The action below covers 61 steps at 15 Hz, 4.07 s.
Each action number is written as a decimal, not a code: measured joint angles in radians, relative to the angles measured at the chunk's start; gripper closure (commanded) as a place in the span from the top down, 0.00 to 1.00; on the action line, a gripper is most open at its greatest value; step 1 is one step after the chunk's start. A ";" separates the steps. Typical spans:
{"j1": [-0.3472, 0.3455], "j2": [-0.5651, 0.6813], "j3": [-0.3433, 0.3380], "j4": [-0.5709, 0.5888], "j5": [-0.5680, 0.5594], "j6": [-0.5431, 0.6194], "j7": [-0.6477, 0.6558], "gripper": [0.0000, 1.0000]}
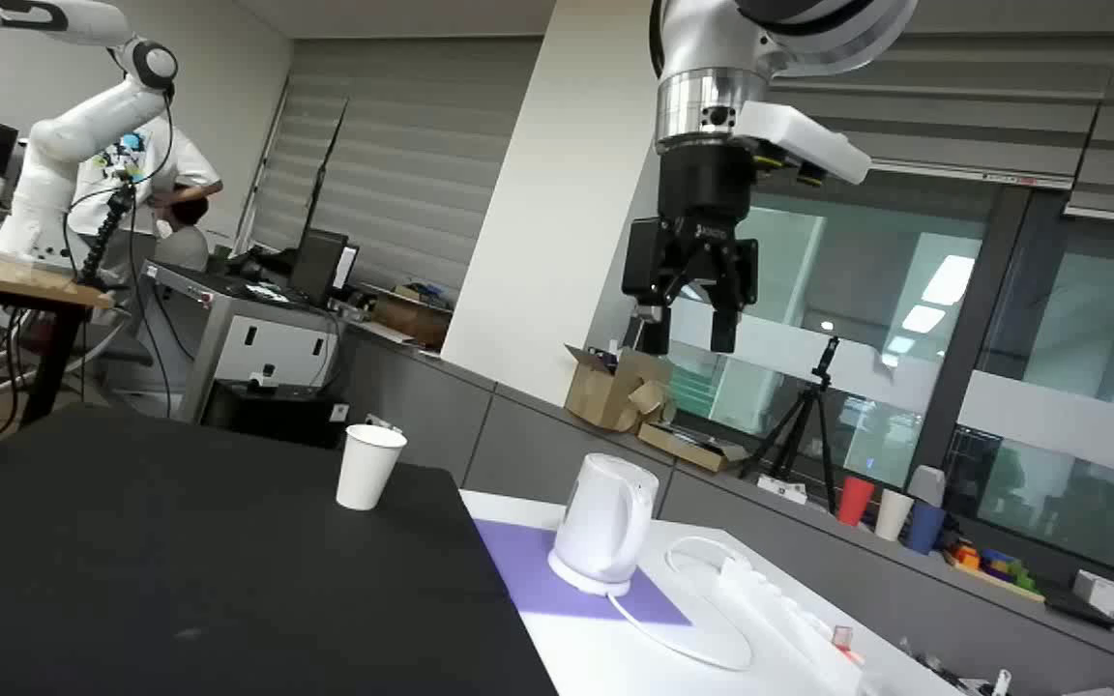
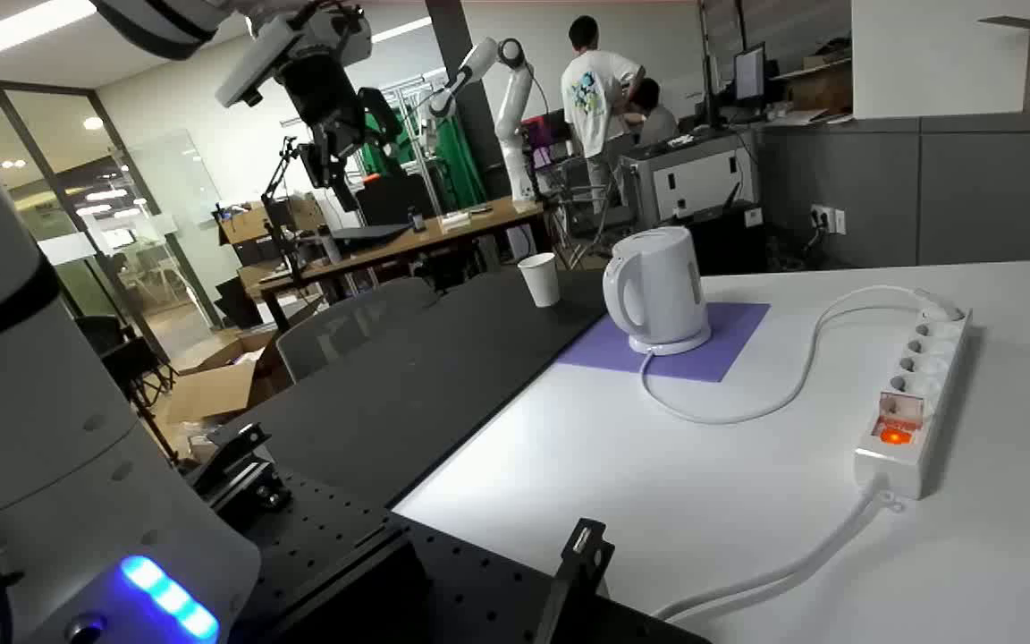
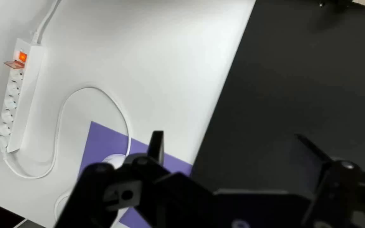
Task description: Turn off the electric kettle
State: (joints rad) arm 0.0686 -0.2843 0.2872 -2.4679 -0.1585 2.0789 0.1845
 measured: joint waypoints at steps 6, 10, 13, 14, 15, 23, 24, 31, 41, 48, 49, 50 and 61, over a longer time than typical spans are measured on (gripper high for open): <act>0.000 0.000 0.000 0.000 0.000 0.003 0.000 1.00; 0.000 0.000 0.000 0.000 0.000 0.003 0.000 1.00; 0.000 0.000 0.000 0.000 0.000 0.003 0.000 1.00; 0.000 0.000 0.000 0.000 0.000 0.004 0.000 1.00; 0.003 0.000 -0.003 0.000 0.000 0.004 0.000 1.00; -0.049 0.037 -0.129 -0.008 -0.089 0.212 -0.010 0.53; -0.065 0.052 -0.150 -0.008 -0.100 0.247 -0.012 0.45; -0.128 0.212 -0.266 0.040 -0.106 0.479 -0.108 0.02; -0.132 0.398 -0.324 0.191 -0.080 0.455 -0.225 0.01; -0.131 0.398 -0.324 0.192 -0.079 0.453 -0.226 0.01; -0.131 0.398 -0.324 0.192 -0.079 0.453 -0.226 0.00; -0.131 0.398 -0.324 0.192 -0.079 0.453 -0.227 0.00; -0.138 0.512 -0.349 0.194 -0.040 0.624 -0.236 0.00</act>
State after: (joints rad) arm -0.0690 0.2275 -0.0619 -2.2742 -0.1986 2.7029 -0.0514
